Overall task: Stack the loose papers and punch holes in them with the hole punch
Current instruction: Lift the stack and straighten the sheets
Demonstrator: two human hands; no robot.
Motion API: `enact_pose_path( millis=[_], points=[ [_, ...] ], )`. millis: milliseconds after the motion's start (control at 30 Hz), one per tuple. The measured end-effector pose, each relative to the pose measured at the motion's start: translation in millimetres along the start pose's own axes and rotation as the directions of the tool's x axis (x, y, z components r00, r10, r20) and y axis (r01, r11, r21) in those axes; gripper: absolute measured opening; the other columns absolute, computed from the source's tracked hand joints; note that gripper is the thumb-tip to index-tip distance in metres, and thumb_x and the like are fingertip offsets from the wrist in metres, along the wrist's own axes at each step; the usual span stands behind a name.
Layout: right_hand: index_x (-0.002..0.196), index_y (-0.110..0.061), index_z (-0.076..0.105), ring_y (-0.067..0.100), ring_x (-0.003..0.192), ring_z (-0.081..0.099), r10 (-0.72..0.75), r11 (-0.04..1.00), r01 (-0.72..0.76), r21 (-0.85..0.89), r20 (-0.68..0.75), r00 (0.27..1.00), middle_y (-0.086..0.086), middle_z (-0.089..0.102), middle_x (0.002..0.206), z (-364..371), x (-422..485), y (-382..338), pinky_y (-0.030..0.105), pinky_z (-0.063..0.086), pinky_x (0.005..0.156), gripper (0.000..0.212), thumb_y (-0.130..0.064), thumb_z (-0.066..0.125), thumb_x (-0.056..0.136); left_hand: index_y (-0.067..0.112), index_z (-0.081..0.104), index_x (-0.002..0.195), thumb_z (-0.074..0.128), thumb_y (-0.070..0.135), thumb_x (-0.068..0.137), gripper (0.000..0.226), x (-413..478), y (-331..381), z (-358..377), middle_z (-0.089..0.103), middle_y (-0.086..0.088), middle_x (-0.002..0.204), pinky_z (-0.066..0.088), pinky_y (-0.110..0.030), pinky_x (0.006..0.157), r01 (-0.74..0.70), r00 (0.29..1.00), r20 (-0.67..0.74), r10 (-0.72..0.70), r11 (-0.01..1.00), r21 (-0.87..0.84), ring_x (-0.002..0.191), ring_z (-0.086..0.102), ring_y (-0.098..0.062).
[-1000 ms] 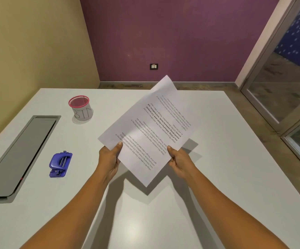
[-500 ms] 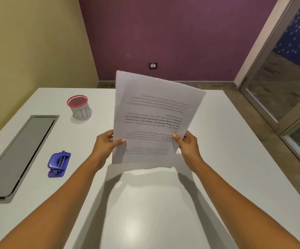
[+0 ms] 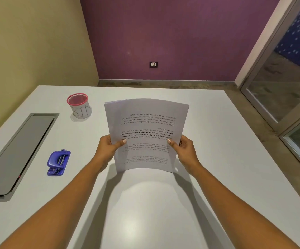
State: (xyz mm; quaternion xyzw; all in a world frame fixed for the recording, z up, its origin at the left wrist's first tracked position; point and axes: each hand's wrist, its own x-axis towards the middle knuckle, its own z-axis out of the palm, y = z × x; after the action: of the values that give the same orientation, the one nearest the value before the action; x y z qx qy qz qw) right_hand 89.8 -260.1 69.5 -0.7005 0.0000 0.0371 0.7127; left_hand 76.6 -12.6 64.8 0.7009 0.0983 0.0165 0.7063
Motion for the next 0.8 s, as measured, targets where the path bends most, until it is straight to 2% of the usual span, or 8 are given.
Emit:
enact_pose_path(
  millis=[167,333,433,533,633,800],
  points=[
    [0.111,-0.006,0.062,-0.005,0.076,0.066,-0.01,1.0,0.01,0.004,-0.036,0.999,-0.001,0.067,0.099,1.0,2.3,-4.1,0.009,0.052,0.065,0.022,-0.007,0.057,0.089,0.017,0.064,0.096,0.063,0.002,0.081,0.021,1.4,4.0,1.6,0.068,0.012,0.088,0.051,-0.009,0.06,-0.037,0.999,-0.021,0.037,0.999,-0.02,0.069,0.067,0.006],
    [0.105,-0.017,0.062,-0.004,0.082,0.066,-0.015,1.0,0.014,-0.016,-0.016,1.0,-0.007,0.068,0.099,-0.1,1.7,-5.2,0.01,0.052,0.067,0.021,-0.009,0.062,0.086,0.019,0.066,0.092,0.068,0.003,0.078,0.022,-0.1,2.9,1.0,0.073,0.019,0.077,0.051,-0.009,0.059,-0.033,0.999,0.007,0.033,0.999,-0.007,0.071,0.068,0.004],
    [0.107,-0.015,0.062,-0.002,0.085,0.065,-0.008,1.0,0.007,-0.018,-0.023,1.0,-0.003,0.067,0.102,0.6,0.2,-4.6,0.01,0.052,0.067,0.02,-0.009,0.061,0.087,0.023,0.067,0.088,0.066,0.005,0.08,0.02,-1.2,1.9,1.1,0.073,0.022,0.075,0.051,-0.009,0.061,-0.028,1.0,0.008,0.028,0.999,-0.019,0.071,0.068,0.005],
    [0.104,-0.017,0.062,-0.006,0.079,0.066,-0.015,1.0,0.014,-0.015,-0.041,0.999,-0.006,0.067,0.099,1.5,0.4,-7.9,0.009,0.052,0.063,0.018,-0.01,0.059,0.088,0.021,0.067,0.088,0.065,0.004,0.081,0.018,-1.3,5.7,1.1,0.073,0.021,0.075,0.051,-0.008,0.061,-0.034,0.999,0.006,0.034,0.999,-0.027,0.071,0.068,0.005],
    [0.108,-0.014,0.061,-0.003,0.082,0.065,-0.025,1.0,0.024,-0.016,-0.04,0.999,-0.006,0.067,0.099,1.2,0.9,-9.9,0.009,0.053,0.066,0.021,-0.009,0.061,0.087,0.018,0.068,0.091,0.067,0.005,0.078,0.019,-2.0,8.4,0.8,0.074,0.019,0.077,0.051,-0.009,0.06,-0.041,0.999,0.018,0.042,0.999,-0.036,0.071,0.068,0.003],
    [0.111,-0.012,0.06,-0.002,0.085,0.063,-0.016,1.0,0.015,-0.026,-0.031,0.999,-0.003,0.066,0.102,1.3,-0.3,-7.4,0.007,0.051,0.064,0.025,-0.009,0.062,0.086,0.028,0.07,0.084,0.072,0.013,0.075,0.018,-3.7,11.1,2.2,0.075,0.018,0.081,0.052,-0.01,0.061,-0.045,0.999,0.017,0.046,0.998,-0.039,0.074,0.069,0.001]
  ],
)
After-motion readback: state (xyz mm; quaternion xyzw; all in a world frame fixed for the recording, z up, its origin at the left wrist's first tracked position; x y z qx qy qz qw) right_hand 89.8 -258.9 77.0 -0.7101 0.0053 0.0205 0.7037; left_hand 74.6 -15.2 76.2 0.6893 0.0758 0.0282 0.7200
